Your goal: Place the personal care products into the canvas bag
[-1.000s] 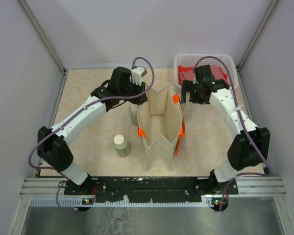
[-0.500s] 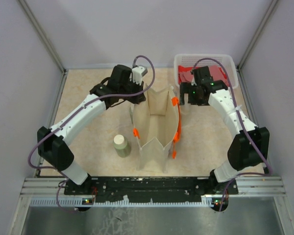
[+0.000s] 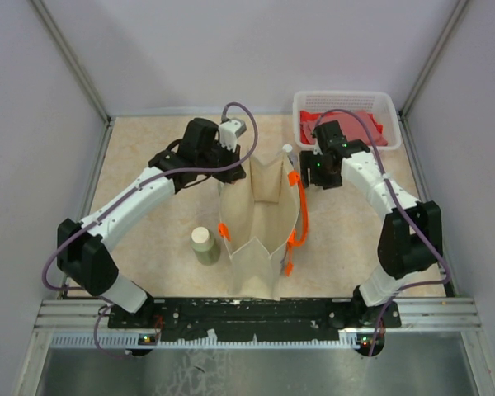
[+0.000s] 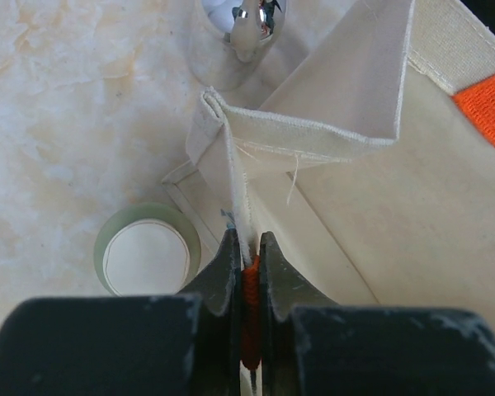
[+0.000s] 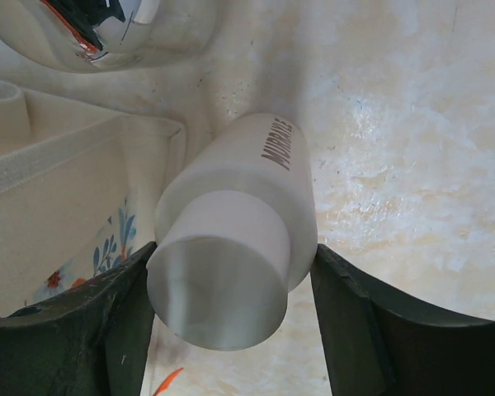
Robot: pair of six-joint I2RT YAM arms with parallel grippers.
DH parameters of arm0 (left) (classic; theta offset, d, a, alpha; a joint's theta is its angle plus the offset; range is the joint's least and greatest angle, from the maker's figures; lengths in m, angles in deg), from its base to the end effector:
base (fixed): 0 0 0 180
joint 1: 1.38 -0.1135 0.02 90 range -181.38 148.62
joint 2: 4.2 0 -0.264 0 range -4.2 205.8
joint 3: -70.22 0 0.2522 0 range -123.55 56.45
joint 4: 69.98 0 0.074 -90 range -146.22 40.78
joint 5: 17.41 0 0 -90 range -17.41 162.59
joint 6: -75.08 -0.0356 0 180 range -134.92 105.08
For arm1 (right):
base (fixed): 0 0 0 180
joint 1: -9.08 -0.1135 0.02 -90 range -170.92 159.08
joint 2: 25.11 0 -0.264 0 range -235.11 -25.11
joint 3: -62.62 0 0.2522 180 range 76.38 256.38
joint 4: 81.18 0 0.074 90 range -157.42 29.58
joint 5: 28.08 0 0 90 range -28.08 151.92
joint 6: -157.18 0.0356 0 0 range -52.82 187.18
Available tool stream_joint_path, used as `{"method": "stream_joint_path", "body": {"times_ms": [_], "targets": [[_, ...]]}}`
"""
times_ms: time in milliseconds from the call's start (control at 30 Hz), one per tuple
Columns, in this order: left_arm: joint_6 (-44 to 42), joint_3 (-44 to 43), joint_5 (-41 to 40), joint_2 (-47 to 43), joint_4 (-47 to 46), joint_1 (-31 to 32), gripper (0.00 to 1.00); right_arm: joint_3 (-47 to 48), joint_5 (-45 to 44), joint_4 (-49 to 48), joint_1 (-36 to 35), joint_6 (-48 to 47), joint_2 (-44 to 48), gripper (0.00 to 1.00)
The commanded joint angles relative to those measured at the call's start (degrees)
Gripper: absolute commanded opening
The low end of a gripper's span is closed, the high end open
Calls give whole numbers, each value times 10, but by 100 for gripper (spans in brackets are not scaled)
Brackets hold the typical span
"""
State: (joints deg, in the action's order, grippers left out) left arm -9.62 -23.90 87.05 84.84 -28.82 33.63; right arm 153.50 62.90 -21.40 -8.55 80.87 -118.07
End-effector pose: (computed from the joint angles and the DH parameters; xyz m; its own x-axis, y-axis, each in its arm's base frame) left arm 0.2852 -0.2106 0.3359 -0.5469 0.2739 -0.7912 0.6732 0.7056 -0.2211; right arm 0.3213 0.1028 0.2714 -0.8900 -0.0345 -0.4547 -0.1028 0.9867 0.1263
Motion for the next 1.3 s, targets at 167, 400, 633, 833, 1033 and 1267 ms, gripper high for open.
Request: {"method": "stream_joint_path", "body": {"times_ms": [167,400,633,833,1033,1267], "targets": [[5,19,23,-10,-3,7,0,8,-31,-24,-4,-12,-13,88],[5,14,29,-4,-3,8,0,0,-35,-52,-5,-16,-44,65],[6,14,30,0,-7,9,0,43,-81,3,-5,-38,-25,0],[3,12,32,10,-14,9,0,176,-101,77,-5,-51,41,0],[-2,14,37,22,-27,10,0,302,-25,40,-5,-66,103,0],[0,21,39,31,-37,10,0,385,98,23,-4,-56,132,0]]}}
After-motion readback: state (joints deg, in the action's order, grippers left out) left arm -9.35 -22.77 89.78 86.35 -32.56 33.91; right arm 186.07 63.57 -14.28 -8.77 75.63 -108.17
